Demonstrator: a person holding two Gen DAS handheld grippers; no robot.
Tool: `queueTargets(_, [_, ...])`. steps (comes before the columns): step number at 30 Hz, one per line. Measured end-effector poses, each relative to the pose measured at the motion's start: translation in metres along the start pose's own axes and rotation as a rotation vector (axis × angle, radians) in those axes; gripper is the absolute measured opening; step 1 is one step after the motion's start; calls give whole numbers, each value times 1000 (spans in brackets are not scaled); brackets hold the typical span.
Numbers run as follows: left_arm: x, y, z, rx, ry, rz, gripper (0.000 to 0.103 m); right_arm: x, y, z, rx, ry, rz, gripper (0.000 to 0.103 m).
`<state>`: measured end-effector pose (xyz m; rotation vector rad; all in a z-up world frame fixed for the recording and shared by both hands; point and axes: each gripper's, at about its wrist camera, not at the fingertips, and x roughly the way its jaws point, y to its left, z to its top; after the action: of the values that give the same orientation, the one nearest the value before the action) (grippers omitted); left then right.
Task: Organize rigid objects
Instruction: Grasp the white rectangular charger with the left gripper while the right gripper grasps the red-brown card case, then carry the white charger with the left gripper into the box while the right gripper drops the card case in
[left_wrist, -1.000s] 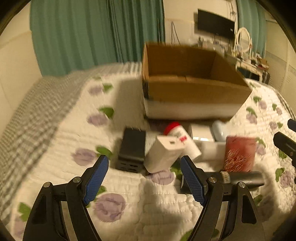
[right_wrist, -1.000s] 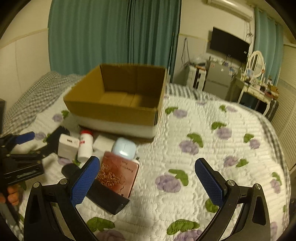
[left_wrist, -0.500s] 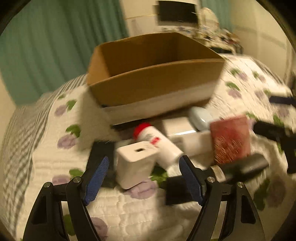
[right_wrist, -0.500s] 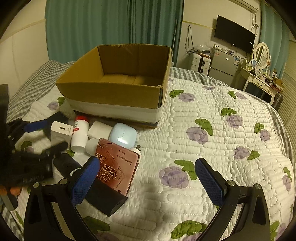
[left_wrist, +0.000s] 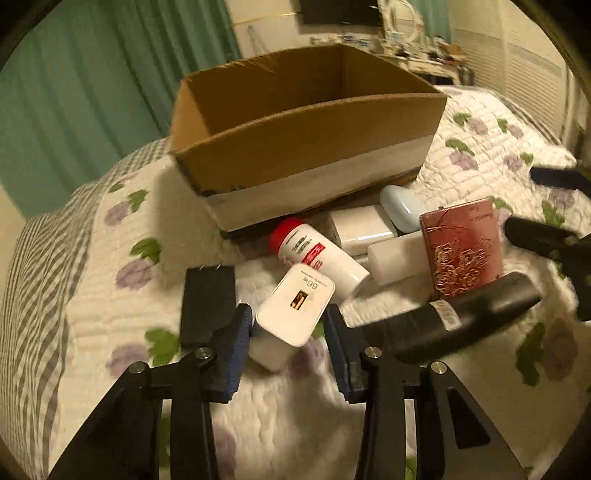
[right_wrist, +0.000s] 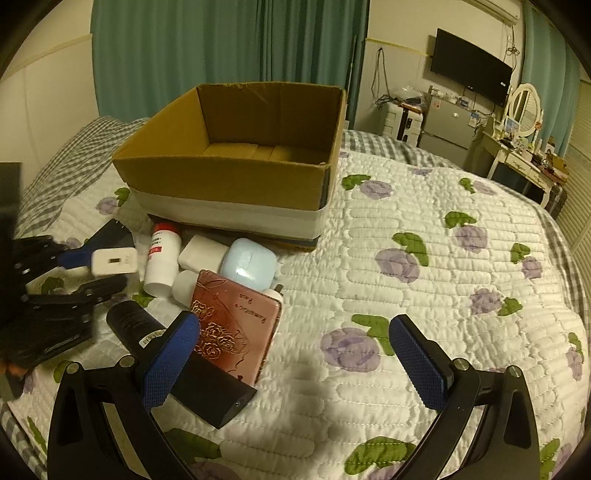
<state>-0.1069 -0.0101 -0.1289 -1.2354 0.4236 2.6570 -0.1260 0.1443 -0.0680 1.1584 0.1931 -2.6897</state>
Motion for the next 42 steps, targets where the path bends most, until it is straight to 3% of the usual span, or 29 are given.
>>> queueTargets(4, [-14, 11, -4, -151, 7, 41, 33, 20, 4, 5, 41, 50, 75, 103])
queueTargets(7, [-19, 15, -1, -191, -11, 67, 32, 42, 6, 4, 69, 113, 112, 99])
queueTargets(12, [-19, 22, -3, -224, -25, 55, 32, 46, 15, -2, 67, 146, 191, 57])
queueTargets(14, [-19, 22, -5, -229, -27, 51, 32, 36, 23, -5, 28, 132, 160, 49])
queueTargets(18, [-22, 22, -7, -227, -38, 46, 32, 12, 30, -11, 25, 102, 205, 33])
queueTargets(27, [-30, 23, -10, -227, -44, 56, 32, -5, 68, -13, -156, 74, 200, 24])
queueTargets(32, [-43, 23, -12, -240, -54, 56, 31, -23, 61, -9, -155, 19, 160, 10])
queueTargets(38, [-57, 19, -16, -255, -54, 51, 29, -40, 60, -6, -138, -14, 202, 9])
queueTargets(42, [-76, 17, -12, -258, -84, 44, 28, -71, 59, 6, -147, -91, 199, 9])
